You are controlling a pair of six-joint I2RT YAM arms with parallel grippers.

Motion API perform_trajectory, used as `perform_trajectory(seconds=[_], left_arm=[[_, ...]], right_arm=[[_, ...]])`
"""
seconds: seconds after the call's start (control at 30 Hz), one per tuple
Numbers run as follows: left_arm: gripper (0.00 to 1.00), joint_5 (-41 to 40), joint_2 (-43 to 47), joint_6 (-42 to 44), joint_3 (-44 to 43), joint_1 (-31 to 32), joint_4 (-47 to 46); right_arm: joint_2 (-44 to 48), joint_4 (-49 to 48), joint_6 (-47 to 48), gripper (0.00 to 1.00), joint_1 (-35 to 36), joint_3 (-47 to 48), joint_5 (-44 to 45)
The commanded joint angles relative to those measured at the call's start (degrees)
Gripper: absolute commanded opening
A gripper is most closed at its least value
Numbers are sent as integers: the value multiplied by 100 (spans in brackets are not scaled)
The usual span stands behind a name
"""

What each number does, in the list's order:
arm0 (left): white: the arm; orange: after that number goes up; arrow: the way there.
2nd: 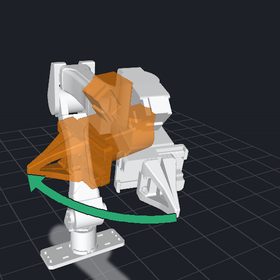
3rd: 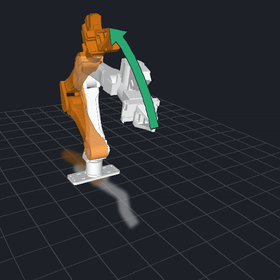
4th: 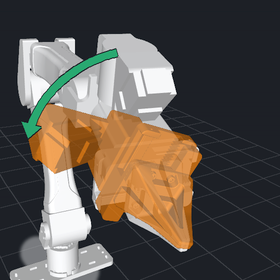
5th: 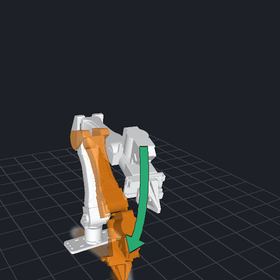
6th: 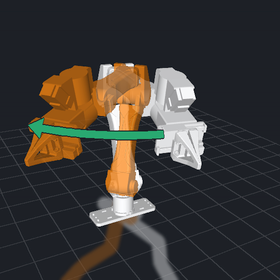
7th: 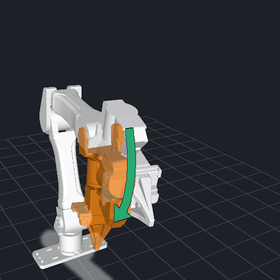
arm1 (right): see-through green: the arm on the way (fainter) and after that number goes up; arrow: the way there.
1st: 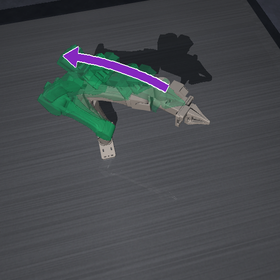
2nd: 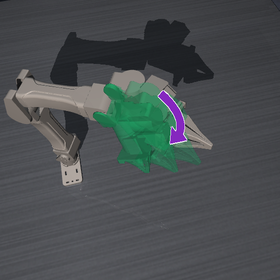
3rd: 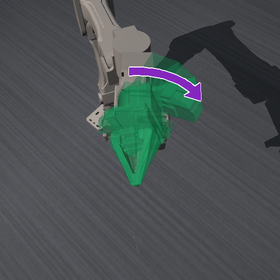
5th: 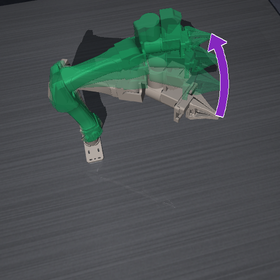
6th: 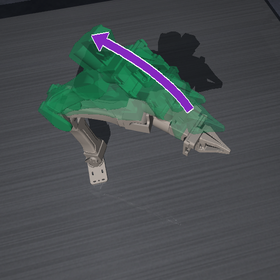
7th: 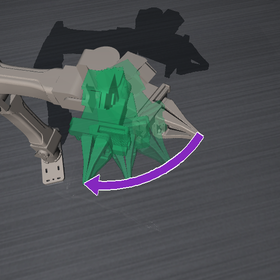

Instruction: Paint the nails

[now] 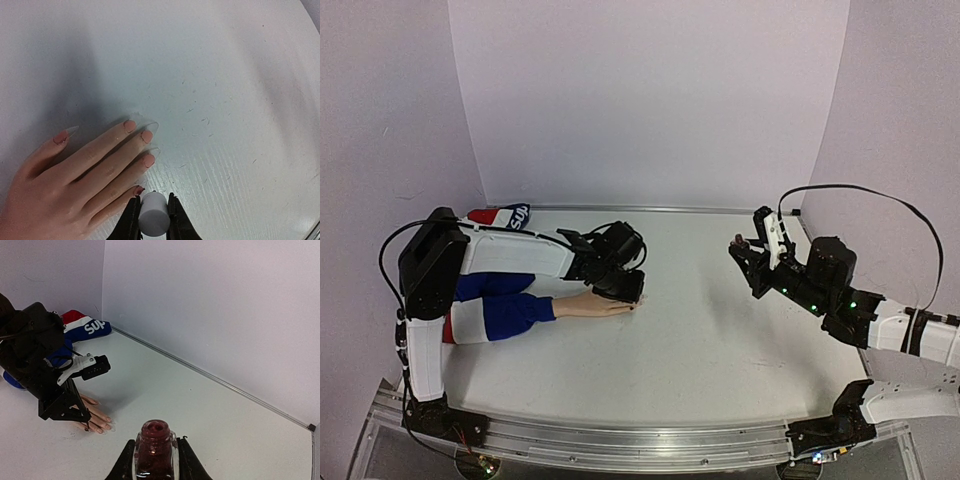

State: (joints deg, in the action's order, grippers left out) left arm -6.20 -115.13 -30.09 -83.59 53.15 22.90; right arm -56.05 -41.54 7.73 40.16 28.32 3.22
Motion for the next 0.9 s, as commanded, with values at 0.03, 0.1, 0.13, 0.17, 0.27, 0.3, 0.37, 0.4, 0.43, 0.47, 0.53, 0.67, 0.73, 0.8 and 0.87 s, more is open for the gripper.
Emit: perform_trajectory(seconds=[0.03,0.1,0.13,0.17,0.27,0.3,0.37,0.4,0.43,0.47,0.53,0.67,0.73,0.8,0.87], left_arm=[[0,-77,140,-47,-115,-103,-7],[0,-87,58,-58,-176,-102,93],[0,-99,41,-59,-203,-98,126],[0,-94,27,-59,-210,-109,135],[0,-68,-6,-59,-225,-111,144],[0,-54,-19,-59,-227,-111,145],[0,-17,-40,-55,-232,-109,144],[0,-2,-44,-58,-244,-110,145],[0,18,-51,-59,-245,-111,145],[0,32,-60,-57,-252,-107,141],[0,55,-98,-52,-275,-111,144],[0,58,-132,-50,-283,-107,145],[0,49,-150,-43,-285,-111,145],[0,44,-167,-36,-298,-111,152],[0,40,-168,-54,-261,-111,154]], right_arm=[[35,-368,36,0,-10,78,-31],[47,-367,36,0,-17,78,-24],[54,-376,37,0,-17,70,-19],[59,-369,36,0,-13,70,-15],[47,-380,36,0,-17,74,-24],[43,-378,36,0,-16,76,-22],[38,-381,36,0,-17,75,-26],[35,-376,36,0,-17,77,-24],[40,-381,36,0,-11,78,-21],[41,-381,36,0,-17,73,-23],[28,-378,40,0,-10,76,-24],[23,-381,38,0,-12,78,-32],[20,-381,36,0,-9,77,-32],[10,-381,37,0,-17,72,-33],[22,-381,40,0,-17,76,-32]])
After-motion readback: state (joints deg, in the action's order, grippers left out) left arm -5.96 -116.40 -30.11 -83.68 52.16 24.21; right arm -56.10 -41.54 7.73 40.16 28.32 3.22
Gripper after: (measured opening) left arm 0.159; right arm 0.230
